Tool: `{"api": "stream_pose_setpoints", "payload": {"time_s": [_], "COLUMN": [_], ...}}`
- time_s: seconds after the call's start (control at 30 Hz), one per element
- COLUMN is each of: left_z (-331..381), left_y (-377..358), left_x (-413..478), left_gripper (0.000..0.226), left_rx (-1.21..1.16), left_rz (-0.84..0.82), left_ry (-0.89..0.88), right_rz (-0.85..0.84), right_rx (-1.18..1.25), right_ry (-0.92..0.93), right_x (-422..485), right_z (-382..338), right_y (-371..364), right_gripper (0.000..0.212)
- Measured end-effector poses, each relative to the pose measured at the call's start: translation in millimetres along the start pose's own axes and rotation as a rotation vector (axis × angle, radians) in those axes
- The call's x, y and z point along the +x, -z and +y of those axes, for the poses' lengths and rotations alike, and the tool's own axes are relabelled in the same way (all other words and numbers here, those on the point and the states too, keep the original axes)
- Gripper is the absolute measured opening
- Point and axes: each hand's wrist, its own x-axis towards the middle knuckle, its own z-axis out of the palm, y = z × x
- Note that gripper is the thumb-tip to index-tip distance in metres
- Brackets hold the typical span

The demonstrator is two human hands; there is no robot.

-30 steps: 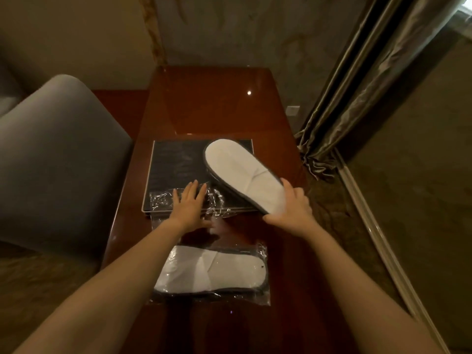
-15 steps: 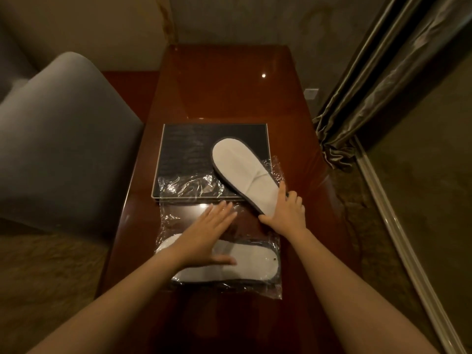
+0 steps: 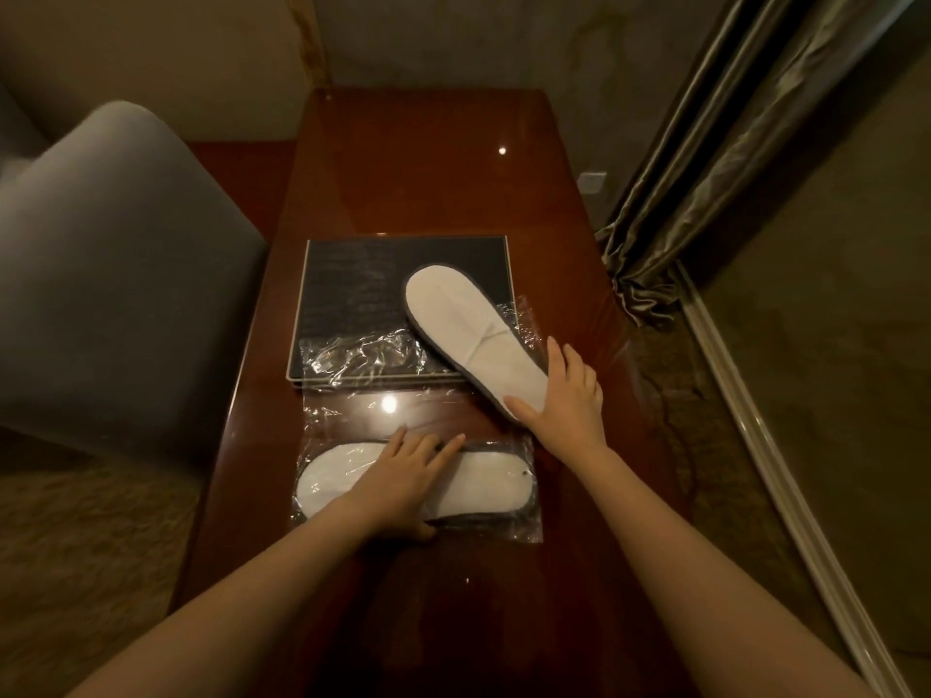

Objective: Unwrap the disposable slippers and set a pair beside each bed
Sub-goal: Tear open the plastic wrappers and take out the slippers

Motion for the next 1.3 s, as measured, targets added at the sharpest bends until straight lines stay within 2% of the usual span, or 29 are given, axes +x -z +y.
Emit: {"api": "stream_pose_setpoints", "payload": {"time_s": [0.13, 0.23, 0.33, 0.47, 0.57, 0.73, 0.83, 1.0, 1.13, 1.23, 1.3], "left_z": [3, 6, 12, 22, 28, 32, 30, 24, 16, 12, 12], "left_y": [5, 10, 20, 40, 54, 72, 82, 95, 101, 103, 104], "left_x": [-6, -16, -28, -44, -52, -57, -60, -66, -71, -76, -77], "left_gripper": [0.117, 0.118, 0.118, 0.117, 0.117, 0.116, 0.115, 0.112, 0.111, 0.11, 0.11], "left_rx": [-0.01, -0.04, -0.097, -0.164, -0.136, -0.087, -0.072, -0.042, -0.051, -0.096, -0.086], "left_rz": [0.004, 0.029, 0.089, 0.202, 0.306, 0.417, 0.457, 0.504, 0.517, 0.553, 0.574], "left_ry": [0.014, 0.03, 0.063, 0.108, 0.125, 0.151, 0.166, 0.179, 0.198, 0.187, 0.16], "right_rz": [0.117, 0.085, 0.062, 0.144, 0.162, 0.196, 0.257, 0.358, 0.354, 0.22, 0.134], "right_rx": [-0.024, -0.057, -0.11, -0.165, -0.175, -0.198, -0.178, 0.101, 0.574, 1.048, 1.179], "right_ry": [0.06, 0.149, 0.243, 0.257, 0.253, 0.253, 0.291, 0.277, 0.005, -0.238, -0.314], "right_x": [-45, -82, -102, -108, -107, -99, -97, -88, -76, -67, -66], "right_z": [-2, -8, -20, -41, -54, -65, -69, -65, -59, -44, -36], "right_y": [10, 13, 17, 34, 45, 63, 75, 89, 108, 123, 126], "right_gripper": [0.055, 0.032, 0.031, 0.028, 0.018, 0.022, 0.017, 0.018, 0.015, 0.013, 0.015]}}
